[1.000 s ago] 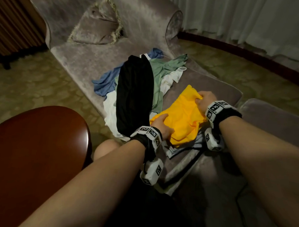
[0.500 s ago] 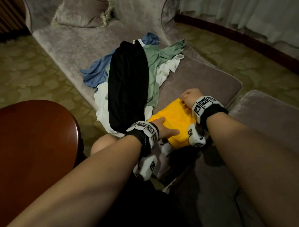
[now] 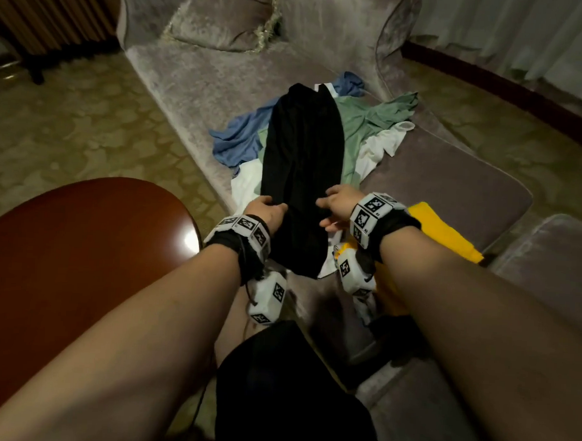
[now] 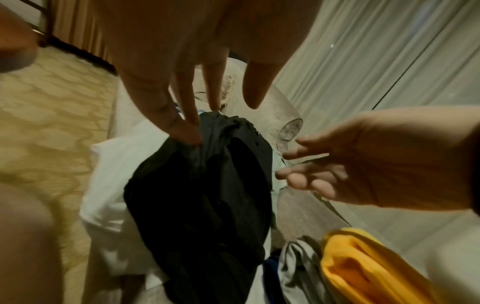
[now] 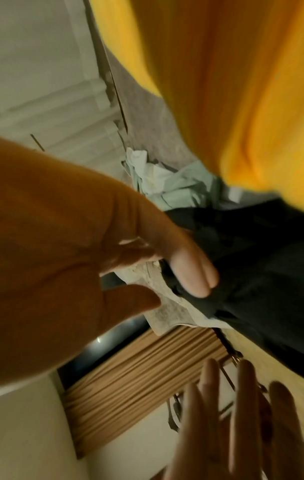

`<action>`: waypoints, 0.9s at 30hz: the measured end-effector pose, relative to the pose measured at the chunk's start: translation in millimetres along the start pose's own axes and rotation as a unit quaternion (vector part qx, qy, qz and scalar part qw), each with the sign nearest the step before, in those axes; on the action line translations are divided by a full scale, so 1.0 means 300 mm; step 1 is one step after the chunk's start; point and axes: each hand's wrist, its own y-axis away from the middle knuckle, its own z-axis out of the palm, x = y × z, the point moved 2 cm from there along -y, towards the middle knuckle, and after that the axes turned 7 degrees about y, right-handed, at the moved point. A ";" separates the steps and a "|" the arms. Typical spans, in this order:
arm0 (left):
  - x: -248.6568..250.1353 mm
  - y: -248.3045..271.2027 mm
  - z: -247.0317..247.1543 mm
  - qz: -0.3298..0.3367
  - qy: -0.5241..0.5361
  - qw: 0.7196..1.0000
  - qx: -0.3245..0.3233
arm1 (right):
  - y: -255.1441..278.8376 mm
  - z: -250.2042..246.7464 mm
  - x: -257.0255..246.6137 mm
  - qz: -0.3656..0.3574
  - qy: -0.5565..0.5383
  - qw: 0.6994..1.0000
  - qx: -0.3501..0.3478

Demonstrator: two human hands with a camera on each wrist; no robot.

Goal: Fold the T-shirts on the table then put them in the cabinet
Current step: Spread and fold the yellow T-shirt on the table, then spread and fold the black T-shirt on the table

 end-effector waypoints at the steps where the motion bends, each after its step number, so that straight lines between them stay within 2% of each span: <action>1: -0.008 -0.013 -0.004 -0.012 0.015 1.000 -0.011 | -0.014 0.033 -0.007 0.007 0.000 1.000 -0.005; 4: -0.018 -0.026 0.003 -0.026 0.058 0.997 -0.049 | -0.056 0.096 -0.019 0.004 0.041 0.999 -0.005; 9: -0.026 -0.035 0.016 -0.011 0.050 0.995 -0.081 | -0.134 0.141 -0.001 0.008 0.179 0.984 0.018; 15: -0.018 -0.046 -0.007 -0.023 0.086 0.992 -0.090 | -0.126 0.127 -0.030 0.007 0.204 0.977 0.058; 18: 0.006 -0.050 -0.044 -0.009 0.099 0.993 -0.065 | -0.109 0.138 -0.064 -0.048 0.147 0.984 0.090; 22: 0.060 0.004 -0.102 -0.004 0.161 0.985 -0.057 | -0.038 0.156 -0.176 -0.125 0.130 0.978 0.107; 27: 0.168 0.115 -0.191 0.023 0.219 0.970 -0.104 | 0.093 0.151 -0.329 -0.199 0.087 0.969 0.117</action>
